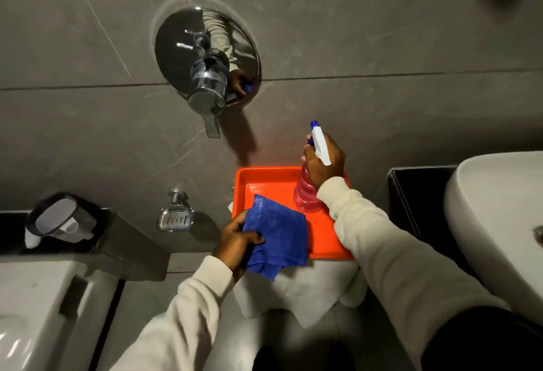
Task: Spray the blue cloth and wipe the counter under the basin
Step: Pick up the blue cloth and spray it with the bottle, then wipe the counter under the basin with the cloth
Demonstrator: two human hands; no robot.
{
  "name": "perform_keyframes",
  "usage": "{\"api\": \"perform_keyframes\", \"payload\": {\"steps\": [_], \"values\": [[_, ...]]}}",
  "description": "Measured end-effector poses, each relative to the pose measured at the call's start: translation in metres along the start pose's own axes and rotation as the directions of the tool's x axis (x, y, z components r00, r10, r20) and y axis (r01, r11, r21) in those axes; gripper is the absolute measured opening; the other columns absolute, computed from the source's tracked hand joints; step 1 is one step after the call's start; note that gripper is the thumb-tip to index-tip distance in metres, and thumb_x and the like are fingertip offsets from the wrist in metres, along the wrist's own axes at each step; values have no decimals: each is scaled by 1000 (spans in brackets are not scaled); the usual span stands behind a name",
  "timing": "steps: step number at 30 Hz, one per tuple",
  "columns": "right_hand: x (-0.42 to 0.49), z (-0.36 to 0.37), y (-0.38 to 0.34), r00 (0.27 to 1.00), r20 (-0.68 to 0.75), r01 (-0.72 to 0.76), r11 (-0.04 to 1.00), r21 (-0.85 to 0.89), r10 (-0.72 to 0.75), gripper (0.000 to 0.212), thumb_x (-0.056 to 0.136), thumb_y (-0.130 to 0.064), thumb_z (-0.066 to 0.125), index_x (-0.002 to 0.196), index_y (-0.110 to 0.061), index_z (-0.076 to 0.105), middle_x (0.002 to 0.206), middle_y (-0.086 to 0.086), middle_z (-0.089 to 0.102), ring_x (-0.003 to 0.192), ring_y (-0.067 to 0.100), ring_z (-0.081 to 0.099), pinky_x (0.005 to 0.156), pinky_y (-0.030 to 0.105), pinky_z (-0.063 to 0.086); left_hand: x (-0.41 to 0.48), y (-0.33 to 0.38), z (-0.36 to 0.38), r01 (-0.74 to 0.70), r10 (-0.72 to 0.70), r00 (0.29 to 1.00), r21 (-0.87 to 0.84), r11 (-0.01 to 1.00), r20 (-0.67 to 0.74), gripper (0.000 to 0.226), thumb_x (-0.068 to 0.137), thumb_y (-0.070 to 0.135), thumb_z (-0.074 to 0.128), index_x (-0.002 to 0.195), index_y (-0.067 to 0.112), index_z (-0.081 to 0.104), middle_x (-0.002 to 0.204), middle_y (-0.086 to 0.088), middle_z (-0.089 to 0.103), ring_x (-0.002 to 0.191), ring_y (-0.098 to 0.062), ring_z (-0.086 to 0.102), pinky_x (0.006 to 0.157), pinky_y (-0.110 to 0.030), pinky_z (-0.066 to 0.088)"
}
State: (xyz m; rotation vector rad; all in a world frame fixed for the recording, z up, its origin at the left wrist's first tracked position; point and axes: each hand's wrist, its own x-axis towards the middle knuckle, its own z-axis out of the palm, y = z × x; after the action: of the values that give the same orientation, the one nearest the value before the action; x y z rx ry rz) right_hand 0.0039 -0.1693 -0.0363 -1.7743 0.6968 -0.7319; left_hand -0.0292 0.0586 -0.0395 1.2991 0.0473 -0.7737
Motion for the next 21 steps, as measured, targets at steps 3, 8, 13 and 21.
{"api": "perform_keyframes", "payload": {"steps": [3, 8, 13, 21], "values": [[-6, 2, -1, 999, 7, 46, 998, -50, -46, 22, 75, -27, 66, 93, -15, 61, 83, 4, 66, 76, 29, 62, 77, 43, 55, -1, 4, 6, -18, 16, 998, 20, 1000, 56, 56, 52, -8, 52, 104, 9, 65, 96, -16, 65, 87, -33, 61, 79, -40, 52], [-50, -51, 1, 972, 63, -232, 969, 83, 227, 69, 79, -33, 76, 135, -17, 40, 131, -3, 49, 115, 8, 53, 92, 17, 41, 8, 3, 31, 65, -58, 958, -15, 998, 282, 55, 56, -9, 52, 107, 8, 62, 91, -13, 72, 81, -31, 69, 69, -38, 59], [-167, -123, 27, 838, 365, -509, 341, 790, 406, 64, 88, -48, 56, 136, -7, 47, 110, 10, 73, 100, 23, 70, 88, 38, 56, 10, -30, 80, 178, -216, 849, 123, 976, 482, 40, 75, -13, 48, 110, 2, 60, 92, -14, 74, 80, -31, 70, 73, -42, 58], [-269, -242, 50, 590, -476, -261, 712, 652, 652, 40, 83, 9, 61, 116, -13, 60, 107, 12, 67, 91, 28, 66, 75, 40, 56, -40, -92, 208, -396, -199, 627, 529, 751, 753, 46, 74, -12, 59, 115, 11, 56, 98, -8, 61, 91, -19, 55, 79, -21, 48]]}}
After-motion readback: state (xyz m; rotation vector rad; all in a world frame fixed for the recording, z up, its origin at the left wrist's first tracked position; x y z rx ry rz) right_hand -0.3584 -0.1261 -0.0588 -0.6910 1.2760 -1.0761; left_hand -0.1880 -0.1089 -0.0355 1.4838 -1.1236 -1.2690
